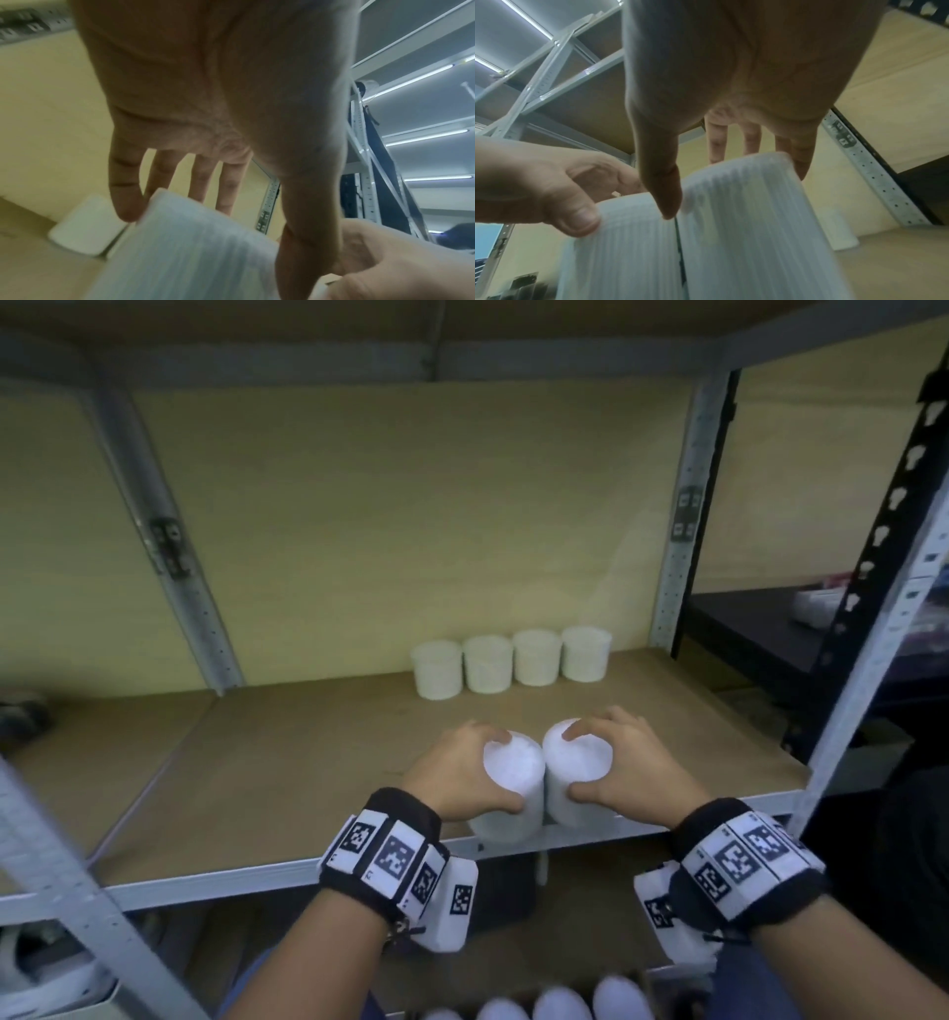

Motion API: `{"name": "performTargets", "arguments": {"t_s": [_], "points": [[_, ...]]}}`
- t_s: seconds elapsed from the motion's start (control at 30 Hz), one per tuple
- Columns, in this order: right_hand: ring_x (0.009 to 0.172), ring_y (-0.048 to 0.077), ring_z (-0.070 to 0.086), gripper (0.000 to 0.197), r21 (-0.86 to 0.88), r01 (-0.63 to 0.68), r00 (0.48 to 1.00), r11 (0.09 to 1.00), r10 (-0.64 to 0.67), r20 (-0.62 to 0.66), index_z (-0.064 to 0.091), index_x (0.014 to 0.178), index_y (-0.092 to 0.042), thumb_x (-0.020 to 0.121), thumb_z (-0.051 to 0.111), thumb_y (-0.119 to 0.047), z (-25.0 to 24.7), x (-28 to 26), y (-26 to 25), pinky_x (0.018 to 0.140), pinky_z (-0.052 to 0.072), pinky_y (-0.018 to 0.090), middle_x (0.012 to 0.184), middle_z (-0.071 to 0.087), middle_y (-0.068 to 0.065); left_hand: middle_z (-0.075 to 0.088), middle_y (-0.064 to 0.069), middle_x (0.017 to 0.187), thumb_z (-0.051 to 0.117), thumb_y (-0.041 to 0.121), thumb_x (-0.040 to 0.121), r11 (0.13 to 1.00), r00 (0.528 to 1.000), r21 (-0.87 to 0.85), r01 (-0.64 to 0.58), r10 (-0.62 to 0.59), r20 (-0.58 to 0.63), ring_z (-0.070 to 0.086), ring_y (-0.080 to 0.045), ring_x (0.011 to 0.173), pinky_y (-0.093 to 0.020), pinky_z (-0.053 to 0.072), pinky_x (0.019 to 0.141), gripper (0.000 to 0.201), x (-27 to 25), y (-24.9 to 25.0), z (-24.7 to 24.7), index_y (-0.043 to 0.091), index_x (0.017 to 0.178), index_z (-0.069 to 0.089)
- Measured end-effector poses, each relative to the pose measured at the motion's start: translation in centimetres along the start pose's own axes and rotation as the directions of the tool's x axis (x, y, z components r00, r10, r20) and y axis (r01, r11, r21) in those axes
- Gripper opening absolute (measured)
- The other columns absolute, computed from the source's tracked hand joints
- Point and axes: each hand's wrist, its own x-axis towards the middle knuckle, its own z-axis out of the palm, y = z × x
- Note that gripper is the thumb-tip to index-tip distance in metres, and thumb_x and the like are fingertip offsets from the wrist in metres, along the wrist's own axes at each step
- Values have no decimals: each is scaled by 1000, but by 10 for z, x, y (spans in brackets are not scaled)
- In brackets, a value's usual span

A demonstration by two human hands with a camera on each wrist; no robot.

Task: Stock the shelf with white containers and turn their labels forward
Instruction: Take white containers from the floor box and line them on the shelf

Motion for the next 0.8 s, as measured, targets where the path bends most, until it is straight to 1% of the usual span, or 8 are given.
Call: {"name": "performTargets", "arguments": {"t_s": [0.07, 0.27, 0.43, 0.53, 0.6, 0.67, 0.73, 0.8], "points": [[121, 19, 41, 52, 14, 4, 1000, 1000, -4, 3, 61, 118, -27, 69, 77, -31, 11, 12, -4, 101, 32, 27, 125, 47, -5, 50, 9, 131, 79, 39, 60, 1000, 1000, 0, 20, -20, -23, 48, -14, 119, -29, 44, 93, 74, 5, -12, -2, 25, 128, 53], [125, 19, 39, 48, 43, 24, 1000, 999, -24, 1, 61, 119, -23, 74, 74, -30, 45, 36, -7, 103, 29, 25, 134, 49, -4, 47, 9, 136, 77, 36, 65, 992, 991, -79, 103, -109, -76, 45, -16, 125, -29, 40, 100, 64, 11, -44, 13, 25, 124, 55], [127, 19, 34, 47, 62, 59, 998, 996, -60, 6, 57, 121, -24, 77, 72, -30, 52, 41, -4, 102, 30, 26, 133, 46, -6, 44, 11, 137, 76, 35, 66, 988, 987, -128, 90, -106, -122, 44, -14, 126, -25, 37, 101, 62, 14, -53, 21, 27, 123, 54], [128, 19, 34, 47, 55, 88, 996, 995, -88, 1, 56, 122, -24, 78, 72, -31, 51, 40, -3, 103, 29, 24, 134, 46, -5, 43, 10, 137, 74, 35, 68, 992, 988, -92, 83, -94, -120, 43, -16, 126, -28, 38, 102, 62, 14, -52, 22, 27, 126, 52], [130, 18, 32, 49, 49, 104, 995, 993, -104, 3, 55, 124, -24, 79, 72, -33, 50, 38, -3, 104, 26, 22, 134, 45, -5, 39, 11, 139, 71, 38, 72, 996, 992, -41, 79, -83, -99, 38, -17, 129, -31, 34, 106, 63, 13, -51, 21, 29, 130, 48], [132, 17, 30, 50, 37, 113, 994, 993, -113, 2, 54, 126, -25, 79, 70, -34, 48, 35, -4, 107, 25, 24, 135, 43, -5, 34, 13, 143, 66, 43, 76, 997, 993, 27, 76, -73, -89, 30, -17, 132, -36, 28, 110, 61, 9, -48, 20, 34, 132, 44], [130, 15, 31, 47, 12, 118, 993, 993, -118, -15, 54, 125, -26, 81, 67, -34, 44, 32, -5, 109, 27, 28, 134, 43, -6, 35, 13, 140, 62, 46, 79, 996, 991, 73, 50, -40, -131, 29, -14, 130, -38, 27, 110, 55, 5, -45, 17, 36, 130, 45], [125, 14, 35, 41, -5, 117, 993, 993, -117, -34, 56, 123, -25, 83, 64, -31, 39, 29, -7, 107, 30, 27, 129, 45, -6, 41, 13, 133, 60, 44, 81, 996, 985, 83, 17, -3, -174, 32, -12, 125, -35, 30, 107, 46, 2, -43, 16, 33, 125, 50]]}}
